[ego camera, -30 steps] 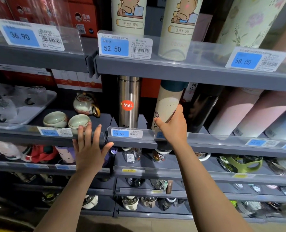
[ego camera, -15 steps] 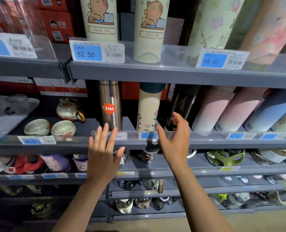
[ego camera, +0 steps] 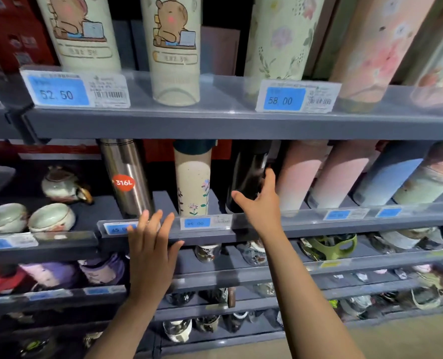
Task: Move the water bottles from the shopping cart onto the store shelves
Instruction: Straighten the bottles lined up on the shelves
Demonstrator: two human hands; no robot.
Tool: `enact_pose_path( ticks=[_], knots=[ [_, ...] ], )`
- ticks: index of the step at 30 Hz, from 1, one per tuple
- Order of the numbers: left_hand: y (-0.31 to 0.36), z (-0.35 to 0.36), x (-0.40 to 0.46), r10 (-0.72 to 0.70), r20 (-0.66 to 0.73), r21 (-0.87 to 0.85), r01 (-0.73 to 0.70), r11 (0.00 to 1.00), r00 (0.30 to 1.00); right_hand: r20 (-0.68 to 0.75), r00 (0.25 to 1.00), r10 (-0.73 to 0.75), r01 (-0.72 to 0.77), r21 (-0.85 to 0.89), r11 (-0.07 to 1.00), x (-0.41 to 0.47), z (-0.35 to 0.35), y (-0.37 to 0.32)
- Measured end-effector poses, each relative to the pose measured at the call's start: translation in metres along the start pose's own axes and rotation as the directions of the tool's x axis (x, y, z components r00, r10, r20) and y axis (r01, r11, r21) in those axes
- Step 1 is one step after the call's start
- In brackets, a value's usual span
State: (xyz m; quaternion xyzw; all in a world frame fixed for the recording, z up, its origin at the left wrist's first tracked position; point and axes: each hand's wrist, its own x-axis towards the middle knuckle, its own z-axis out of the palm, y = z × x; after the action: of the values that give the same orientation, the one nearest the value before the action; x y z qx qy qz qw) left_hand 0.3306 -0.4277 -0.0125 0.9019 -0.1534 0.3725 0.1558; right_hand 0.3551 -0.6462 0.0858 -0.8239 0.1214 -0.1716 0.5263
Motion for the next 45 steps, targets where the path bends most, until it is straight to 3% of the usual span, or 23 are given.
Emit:
enact_pose_path(
  ticks=[6, 10, 14, 19, 25, 33, 41, 45],
  knots=[
    [0.002, -0.002, -0.001, 0.0, 0.015, 0.043, -0.001, 0.999, 1.0, -0.198, 0.977, -0.073, 0.03, -0.213, 0.977, -0.007, 0.013, -0.001],
    [0.002, -0.001, -0.002, -0.002, 0.015, 0.048, 0.001, 0.999, 1.0, -0.258, 0.964, -0.07, -0.012, -0.303, 0.953, -0.01, 0.019, -0.006],
    [0.001, 0.002, -0.004, 0.016, -0.006, 0.046, -0.016, 0.999, 1.0, -0.202, 0.979, -0.041, -0.022, -0.297, 0.955, -0.01, 0.019, -0.004],
    [0.0, 0.004, -0.003, -0.013, 0.001, 0.062, 0.012, 0.998, 1.0, -0.042, 0.999, 0.012, -0.013, -0.037, 0.999, -0.013, 0.001, -0.001],
    [0.003, 0.002, 0.001, -0.083, 0.02, 0.036, 0.083, 0.996, 0.996, -0.162, 0.985, -0.065, 0.037, -0.167, 0.985, -0.019, 0.01, -0.007],
    [0.004, 0.0, 0.002, -0.093, 0.045, 0.036, 0.092, 0.995, 0.995, -0.321, 0.941, -0.112, 0.053, -0.188, 0.981, -0.018, 0.027, 0.0],
    [0.004, -0.005, 0.003, -0.104, 0.103, 0.045, 0.1, 0.994, 0.989, -0.263, 0.958, -0.117, 0.066, -0.196, 0.978, -0.018, 0.023, 0.002],
    [0.01, -0.009, 0.004, -0.129, 0.124, 0.025, 0.127, 0.992, 0.984, -0.241, 0.955, -0.175, 0.144, -0.141, 0.98, -0.031, 0.008, 0.006]
  ],
)
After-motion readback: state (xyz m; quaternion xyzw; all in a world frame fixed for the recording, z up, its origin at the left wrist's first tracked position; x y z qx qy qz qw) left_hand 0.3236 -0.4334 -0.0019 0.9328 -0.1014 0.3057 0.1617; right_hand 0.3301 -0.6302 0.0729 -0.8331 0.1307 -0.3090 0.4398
